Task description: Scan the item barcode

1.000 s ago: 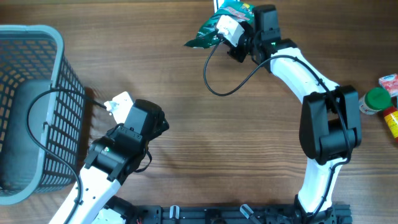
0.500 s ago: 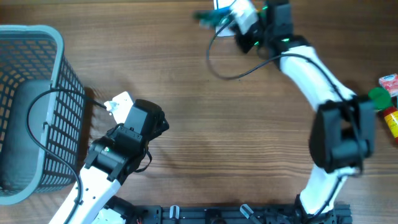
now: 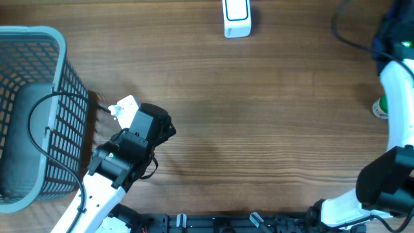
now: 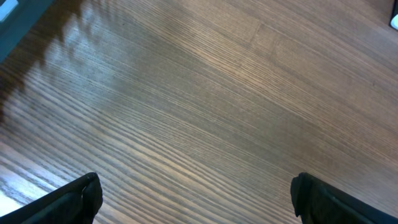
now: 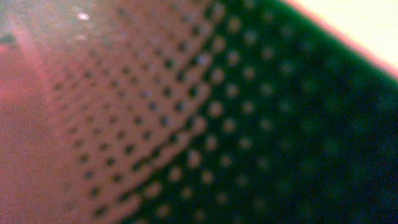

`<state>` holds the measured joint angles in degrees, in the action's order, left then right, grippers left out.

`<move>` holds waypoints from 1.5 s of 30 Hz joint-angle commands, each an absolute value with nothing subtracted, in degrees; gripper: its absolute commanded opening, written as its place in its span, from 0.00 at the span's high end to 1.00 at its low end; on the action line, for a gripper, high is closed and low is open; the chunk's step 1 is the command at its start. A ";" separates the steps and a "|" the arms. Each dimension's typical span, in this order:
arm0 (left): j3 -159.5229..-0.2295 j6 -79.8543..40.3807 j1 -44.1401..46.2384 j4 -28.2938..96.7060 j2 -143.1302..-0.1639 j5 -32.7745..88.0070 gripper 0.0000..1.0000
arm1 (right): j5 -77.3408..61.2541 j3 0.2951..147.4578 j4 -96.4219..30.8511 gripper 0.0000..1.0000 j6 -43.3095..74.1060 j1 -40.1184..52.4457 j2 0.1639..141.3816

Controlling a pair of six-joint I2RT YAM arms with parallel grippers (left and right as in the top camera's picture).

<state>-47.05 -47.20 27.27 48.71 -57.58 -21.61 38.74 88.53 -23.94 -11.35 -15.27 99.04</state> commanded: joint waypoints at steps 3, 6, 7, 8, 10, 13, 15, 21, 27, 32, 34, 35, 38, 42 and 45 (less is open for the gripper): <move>-47.09 -46.50 27.53 48.71 -57.82 -22.79 0.00 | 47.94 88.73 -36.42 0.95 4.45 -24.88 99.63; -47.09 -46.50 27.53 48.71 -57.82 -22.79 0.00 | 39.79 88.38 -37.04 0.96 4.67 -29.28 101.67; -47.09 -46.50 27.53 48.71 -57.82 -22.79 0.00 | 37.50 88.38 -37.12 0.95 4.67 -30.41 102.54; -47.09 -46.50 27.53 48.71 -57.82 -22.79 0.00 | 36.07 88.38 -37.19 0.95 4.69 -31.18 103.31; -47.09 -46.50 27.53 48.71 -57.82 -22.79 0.00 | 33.65 88.38 -37.19 0.95 4.64 -32.49 105.19; -47.09 -46.50 27.53 48.71 -57.82 -22.79 0.00 | 31.20 88.38 -37.21 0.89 4.47 -33.65 108.12; -47.11 -46.50 27.53 48.71 -57.82 -22.79 0.00 | 30.55 88.38 -38.06 0.84 4.45 -33.78 110.10; -47.09 -46.50 27.53 48.71 -57.82 -22.79 0.00 | 19.53 88.44 -39.07 0.67 4.58 -33.71 109.84; -47.09 -46.50 27.53 48.71 -57.82 -22.79 0.00 | 18.26 88.66 -39.03 0.00 5.02 -33.71 109.34; -47.09 -46.50 27.53 48.71 -57.82 -22.79 0.00 | 15.20 89.03 -39.05 0.00 6.61 -33.71 104.64; -47.09 -46.50 27.53 48.71 -57.82 -22.79 0.00 | 12.43 89.03 -38.81 0.00 6.59 -33.63 101.27; -47.09 -46.48 27.53 48.71 -57.82 -22.79 0.00 | 10.83 89.03 -38.68 0.00 6.59 -33.56 99.61; -47.09 -46.50 27.53 48.71 -57.82 -22.79 0.00 | 1.91 89.03 -38.17 0.01 6.59 -33.56 93.38; -47.09 -46.50 27.53 48.71 -57.82 -22.79 0.00 | -19.22 89.03 -35.75 0.00 6.61 -33.56 83.31; -47.09 -46.50 27.53 48.71 -57.82 -22.79 0.00 | -34.09 89.03 -35.18 0.00 6.61 -33.56 75.46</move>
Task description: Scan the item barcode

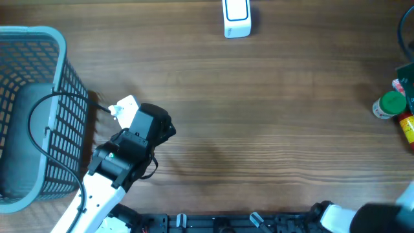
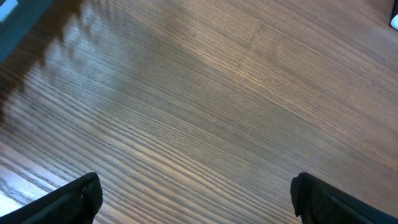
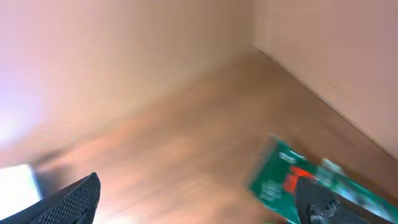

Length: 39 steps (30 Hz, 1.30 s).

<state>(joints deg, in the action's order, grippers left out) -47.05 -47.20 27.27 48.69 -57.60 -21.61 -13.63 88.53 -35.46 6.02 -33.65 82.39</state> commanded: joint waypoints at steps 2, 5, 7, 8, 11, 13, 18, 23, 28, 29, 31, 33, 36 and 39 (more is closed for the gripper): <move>-47.09 -46.50 27.53 48.71 -57.82 -22.79 0.00 | -40.29 89.03 -35.20 0.00 6.61 -33.56 70.43; -47.09 -46.50 27.53 48.71 -57.82 -22.79 0.00 | -46.13 89.03 -35.29 0.00 6.61 -33.56 61.65; -47.09 -46.50 27.53 48.71 -57.82 -22.79 0.00 | -46.22 89.03 -35.31 0.00 6.55 -33.56 56.53; -47.09 -46.50 27.53 48.71 -57.82 -22.79 0.00 | -46.22 89.03 -35.55 0.00 6.55 -33.56 54.13; -47.09 -46.50 27.53 48.71 -57.82 -22.79 0.00 | -46.22 89.03 -36.97 0.00 6.59 -33.56 47.51; -47.09 -46.50 27.53 48.71 -57.82 -22.79 0.00 | -46.61 89.03 -38.68 0.00 6.55 -33.56 44.07; -47.09 -46.50 27.53 48.71 -57.82 -22.79 0.00 | -46.61 89.03 -47.57 0.00 6.57 -33.56 40.12; -47.09 -46.50 27.53 48.71 -57.82 -22.79 0.00 | -44.56 88.79 -63.16 0.00 6.02 -33.56 40.27; -47.09 -46.50 27.53 48.71 -57.82 -22.79 0.00 | -36.18 87.18 -65.17 0.00 6.00 -32.10 37.91; -47.09 -46.50 27.53 48.71 -57.82 -22.79 0.00 | -33.28 85.78 -64.75 0.00 6.00 -30.37 36.32; -47.09 -46.50 27.53 48.71 -57.82 -22.79 0.00 | -30.55 82.50 -62.46 0.00 5.98 -27.11 33.39; -47.09 -46.50 27.53 48.71 -57.82 -22.79 0.00 | -26.87 76.82 -57.52 0.01 5.98 -22.63 28.97; -47.09 -46.50 27.53 48.71 -57.82 -22.79 0.00 | -22.87 65.43 -47.79 0.00 6.00 -18.50 21.56; -47.09 -46.50 27.53 48.71 -57.82 -22.79 0.00 | -21.17 52.29 -34.68 0.00 6.00 -17.85 14.02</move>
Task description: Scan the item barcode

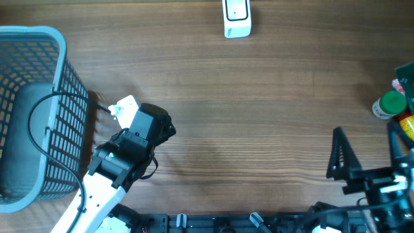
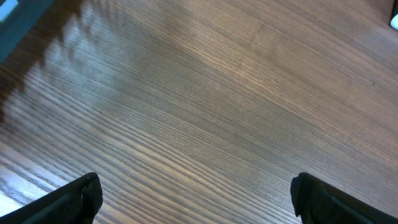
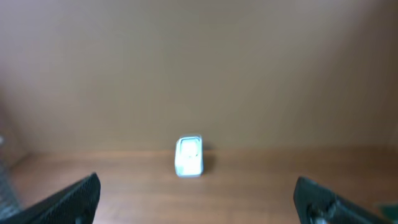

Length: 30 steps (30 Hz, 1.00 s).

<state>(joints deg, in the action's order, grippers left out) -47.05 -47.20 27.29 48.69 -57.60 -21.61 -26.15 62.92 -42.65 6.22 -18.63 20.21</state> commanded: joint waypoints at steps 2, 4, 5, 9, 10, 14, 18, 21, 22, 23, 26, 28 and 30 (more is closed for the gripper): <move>-47.09 -46.50 27.53 48.71 -57.82 -22.79 0.00 | -21.23 42.11 -22.81 0.00 6.20 -17.85 8.27; -47.09 -46.50 27.53 48.71 -57.82 -22.79 0.00 | -22.41 32.38 -11.44 0.00 6.37 -17.85 2.90; -47.09 -46.50 27.53 48.71 -57.82 -22.79 0.00 | -22.81 28.93 -7.57 0.00 6.85 -17.85 1.13; -47.09 -46.50 27.53 48.71 -57.82 -22.79 0.00 | -22.33 17.76 7.14 0.00 11.60 -17.56 0.38; -47.09 -46.50 27.53 48.71 -57.82 -22.79 0.00 | -21.56 14.94 11.03 0.00 12.08 -17.17 0.27; -47.09 -46.50 27.53 48.71 -57.82 -22.79 0.00 | -19.88 5.74 21.58 0.00 12.01 -16.34 0.21; -47.09 -46.50 27.53 48.71 -57.82 -22.79 0.00 | -19.92 2.44 23.14 0.00 12.19 -16.34 0.21; -47.09 -46.50 27.53 48.71 -57.82 -22.79 0.00 | -19.92 0.95 23.09 0.00 12.16 -16.34 0.21; -47.09 -46.50 27.53 48.71 -57.82 -22.79 0.00 | -19.99 0.21 22.52 0.00 12.21 -16.34 0.21; -47.09 -46.50 27.53 48.71 -57.82 -22.79 0.00 | -20.34 0.27 20.27 0.00 12.19 -16.34 0.21; -47.09 -46.50 27.53 48.71 -57.82 -22.79 0.00 | -20.58 0.27 16.10 0.00 12.21 -16.34 0.21; -47.09 -46.50 27.53 48.71 -57.82 -22.79 0.00 | -20.56 0.27 12.56 0.00 12.19 -16.34 0.21; -47.09 -46.50 27.53 48.71 -57.82 -22.79 0.00 | -20.23 0.27 9.54 0.01 11.99 -15.94 0.21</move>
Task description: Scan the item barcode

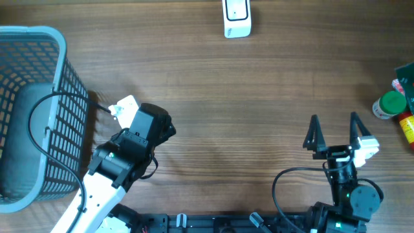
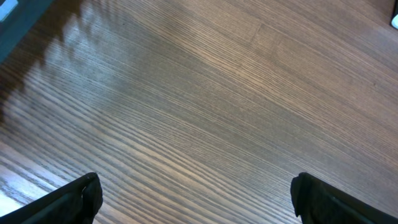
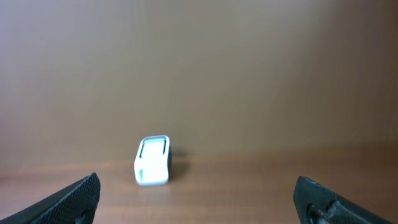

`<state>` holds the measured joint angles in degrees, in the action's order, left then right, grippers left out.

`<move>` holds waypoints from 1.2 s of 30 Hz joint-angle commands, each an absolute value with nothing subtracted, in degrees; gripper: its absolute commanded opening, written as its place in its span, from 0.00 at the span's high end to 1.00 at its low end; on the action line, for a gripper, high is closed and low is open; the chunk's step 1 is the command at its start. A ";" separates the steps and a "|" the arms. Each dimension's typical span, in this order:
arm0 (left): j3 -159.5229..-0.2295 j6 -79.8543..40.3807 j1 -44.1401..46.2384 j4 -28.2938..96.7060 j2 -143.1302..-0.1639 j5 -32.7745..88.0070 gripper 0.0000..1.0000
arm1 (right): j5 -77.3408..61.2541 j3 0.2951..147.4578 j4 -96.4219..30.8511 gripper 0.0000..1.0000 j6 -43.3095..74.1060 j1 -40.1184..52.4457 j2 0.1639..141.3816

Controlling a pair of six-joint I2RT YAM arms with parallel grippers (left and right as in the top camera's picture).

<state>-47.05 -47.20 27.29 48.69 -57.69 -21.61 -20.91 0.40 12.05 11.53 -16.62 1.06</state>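
The white barcode scanner (image 1: pixel 236 19) stands at the table's far edge, and it shows straight ahead in the right wrist view (image 3: pixel 153 161). The items lie at the right edge: a green-capped bottle (image 1: pixel 390 105), a green pack (image 1: pixel 406 73) and a red and yellow piece (image 1: pixel 408 127). My right gripper (image 1: pixel 334 133) is open and empty at the near right, pointing toward the scanner, its fingers (image 3: pixel 74 198) wide apart. My left gripper (image 2: pixel 196 196) is open over bare wood, with nothing between its fingers (image 2: pixel 82 196).
A blue-grey mesh basket (image 1: pixel 61 97) fills the left side, right beside my left arm (image 1: pixel 123 158). A black cable (image 1: pixel 39 129) loops over the basket. The wooden table (image 1: pixel 259 97) stretches between the scanner and both grippers.
My right gripper has shifted left and a little farther from the front edge, and now sits squarer to the scanner. It is still open and empty. The left arm has not moved.
My right arm was reaching to the items at the right edge, its camera pressed close to a red and green surface. Then it was away from them, jaws open, a green pack in sight. Later it stood open at the near right, facing the scanner, as now.
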 commanded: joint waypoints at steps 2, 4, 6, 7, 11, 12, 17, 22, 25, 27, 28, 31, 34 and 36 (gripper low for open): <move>-47.09 -46.50 27.53 48.71 -57.82 -22.79 0.00 | -19.07 0.27 7.27 0.00 11.99 -14.85 0.21; -47.09 -46.50 27.53 48.71 -57.82 -22.79 0.00 | -17.61 0.27 4.99 0.00 12.01 -13.17 0.21; -47.09 -46.50 27.53 48.71 -57.82 -22.79 0.00 | -16.69 0.27 1.69 0.00 12.03 -11.44 0.21; -47.09 -46.50 27.53 48.71 -57.82 -22.79 0.00 | -16.71 0.27 1.39 0.00 12.05 -11.42 0.21; -47.09 -46.50 27.53 48.71 -57.82 -22.79 0.00 | -16.69 0.27 1.41 0.00 12.08 -11.42 0.21; -47.09 -46.50 27.53 48.71 -57.82 -22.79 0.00 | -16.69 0.27 1.41 0.00 12.03 -11.42 0.21; -47.09 -46.50 27.53 48.71 -57.82 -22.79 0.00 | -16.69 0.27 1.41 0.00 12.03 -11.42 0.21; -47.09 -46.50 27.53 48.71 -57.82 -22.79 0.00 | -16.69 0.30 1.41 0.00 12.03 -11.42 0.21; -47.09 -46.50 27.53 48.71 -57.82 -22.79 0.00 | -16.69 0.30 1.41 0.00 12.03 -11.42 0.23; -47.09 -46.50 27.53 48.71 -57.82 -22.79 0.00 | -16.69 0.30 1.39 0.00 12.05 -11.42 0.27; -47.09 -46.50 27.53 48.71 -57.82 -22.79 0.00 | -16.69 0.30 1.41 0.00 12.05 -11.42 0.27; -47.09 -46.50 27.53 48.71 -57.82 -22.79 0.00 | -16.69 0.30 1.39 0.00 12.05 -11.42 0.27; -47.09 -46.50 27.53 48.71 -57.82 -22.79 0.00 | -16.69 0.30 1.41 0.00 12.08 -11.42 0.27; -47.09 -46.50 27.53 48.71 -57.82 -22.79 0.00 | -16.69 0.30 1.39 0.00 12.05 -11.42 0.27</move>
